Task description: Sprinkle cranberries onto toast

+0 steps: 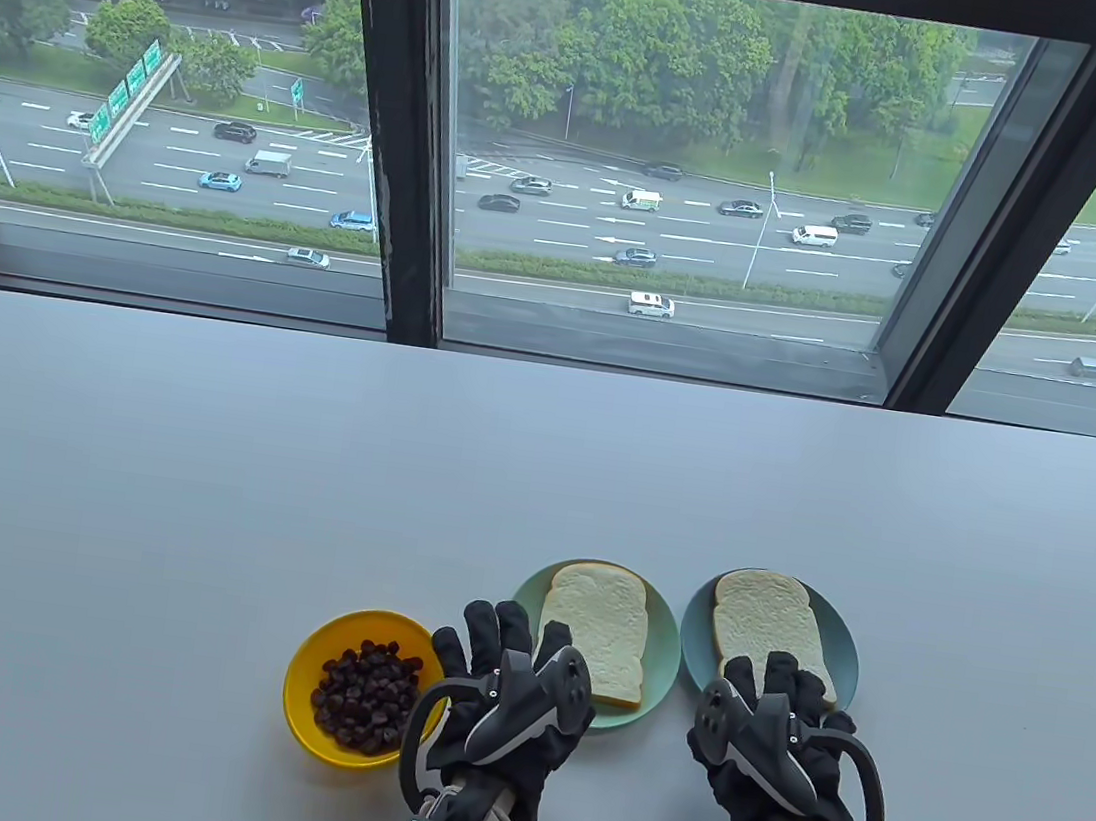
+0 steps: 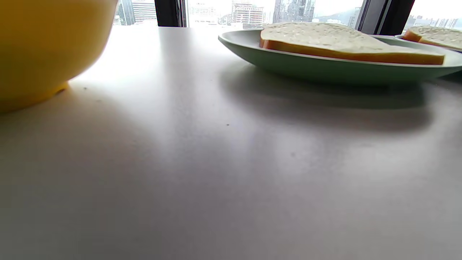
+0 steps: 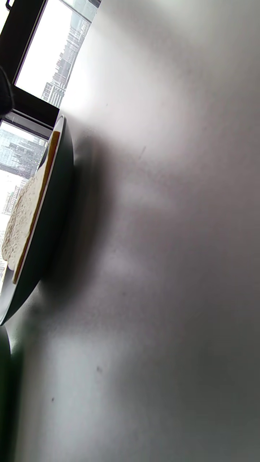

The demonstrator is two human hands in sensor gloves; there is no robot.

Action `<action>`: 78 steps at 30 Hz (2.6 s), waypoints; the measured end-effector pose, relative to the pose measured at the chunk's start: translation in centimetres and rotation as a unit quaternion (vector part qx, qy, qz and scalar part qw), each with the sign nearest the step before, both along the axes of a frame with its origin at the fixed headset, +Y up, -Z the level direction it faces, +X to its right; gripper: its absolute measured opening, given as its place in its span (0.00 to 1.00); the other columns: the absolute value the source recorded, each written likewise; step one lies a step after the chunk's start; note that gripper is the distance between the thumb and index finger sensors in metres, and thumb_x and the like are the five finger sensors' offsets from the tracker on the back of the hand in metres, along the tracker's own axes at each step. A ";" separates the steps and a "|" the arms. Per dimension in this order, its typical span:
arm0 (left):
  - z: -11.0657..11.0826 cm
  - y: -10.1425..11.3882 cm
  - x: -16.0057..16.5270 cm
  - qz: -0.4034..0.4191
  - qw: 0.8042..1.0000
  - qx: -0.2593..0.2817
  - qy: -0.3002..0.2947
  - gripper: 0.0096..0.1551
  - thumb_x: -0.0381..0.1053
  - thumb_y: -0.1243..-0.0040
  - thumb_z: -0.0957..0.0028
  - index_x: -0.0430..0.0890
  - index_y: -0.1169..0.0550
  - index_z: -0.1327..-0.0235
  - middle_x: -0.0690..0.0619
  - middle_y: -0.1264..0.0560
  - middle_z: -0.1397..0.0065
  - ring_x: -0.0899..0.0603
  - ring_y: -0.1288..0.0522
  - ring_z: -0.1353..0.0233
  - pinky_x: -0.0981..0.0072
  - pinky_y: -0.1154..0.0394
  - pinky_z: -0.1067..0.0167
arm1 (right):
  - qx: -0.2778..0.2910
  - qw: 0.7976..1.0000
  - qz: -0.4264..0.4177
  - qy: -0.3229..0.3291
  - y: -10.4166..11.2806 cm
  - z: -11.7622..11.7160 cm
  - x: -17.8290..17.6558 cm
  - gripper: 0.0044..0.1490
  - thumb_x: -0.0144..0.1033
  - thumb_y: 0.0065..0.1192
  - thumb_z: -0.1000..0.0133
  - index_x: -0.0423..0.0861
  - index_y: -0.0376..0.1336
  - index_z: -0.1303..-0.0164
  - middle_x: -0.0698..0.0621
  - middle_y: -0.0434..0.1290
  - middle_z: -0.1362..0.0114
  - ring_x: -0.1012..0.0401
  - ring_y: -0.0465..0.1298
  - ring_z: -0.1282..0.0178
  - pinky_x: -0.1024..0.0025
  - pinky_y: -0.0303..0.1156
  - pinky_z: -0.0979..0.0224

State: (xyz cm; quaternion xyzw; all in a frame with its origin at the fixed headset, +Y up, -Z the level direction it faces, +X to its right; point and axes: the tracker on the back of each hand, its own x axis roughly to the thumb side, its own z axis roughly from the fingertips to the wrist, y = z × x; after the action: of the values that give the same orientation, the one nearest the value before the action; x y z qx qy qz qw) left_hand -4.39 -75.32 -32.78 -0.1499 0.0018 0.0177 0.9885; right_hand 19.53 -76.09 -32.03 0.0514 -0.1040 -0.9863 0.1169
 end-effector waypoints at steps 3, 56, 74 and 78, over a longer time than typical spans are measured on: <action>-0.6 0.5 -1.9 0.002 1.000 0.014 0.023 0.49 0.76 0.65 0.58 0.65 0.60 0.23 0.47 0.71 0.16 0.34 0.78 0.21 0.28 0.71 0.27 | -0.003 1.000 -0.007 0.002 0.0 0.1 0.0 0.52 0.70 0.30 0.55 0.58 0.27 0.26 0.41 0.31 0.21 0.42 0.43 0.18 0.37 0.54 0.24; 0.4 0.0 -18.7 0.432 0.861 -0.041 0.267 0.29 0.45 0.39 0.55 0.48 0.33 0.39 0.43 0.26 0.48 0.39 0.22 0.58 0.64 0.10 0.75 | -0.013 1.000 -0.006 0.005 -0.6 -0.3 0.4 0.49 0.67 0.35 0.54 0.58 0.33 0.25 0.42 0.33 0.20 0.43 0.46 0.18 0.39 0.56 0.24; 0.9 0.6 -10.6 0.484 0.855 -0.141 0.122 0.30 0.45 0.39 0.54 0.47 0.34 0.37 0.40 0.28 0.47 0.37 0.23 0.58 0.62 0.10 0.74 | -0.022 0.999 -0.041 0.019 0.1 0.0 -0.2 0.49 0.67 0.36 0.54 0.57 0.34 0.25 0.42 0.37 0.20 0.46 0.52 0.19 0.45 0.62 0.24; 1.0 0.7 -9.7 0.479 0.858 -0.157 0.102 0.31 0.45 0.40 0.54 0.47 0.35 0.36 0.40 0.28 0.47 0.37 0.23 0.58 0.62 0.10 0.74 | -0.013 0.995 -0.096 0.040 1.7 0.2 -1.4 0.50 0.67 0.38 0.54 0.57 0.35 0.25 0.43 0.39 0.20 0.47 0.54 0.19 0.50 0.63 0.24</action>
State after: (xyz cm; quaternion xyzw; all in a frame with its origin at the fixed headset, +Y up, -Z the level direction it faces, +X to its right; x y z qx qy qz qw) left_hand -14.07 -74.59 -31.76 -0.2824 0.0336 0.5035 0.8158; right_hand 18.17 -74.41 -31.81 0.0002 -0.1165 -0.9928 0.0265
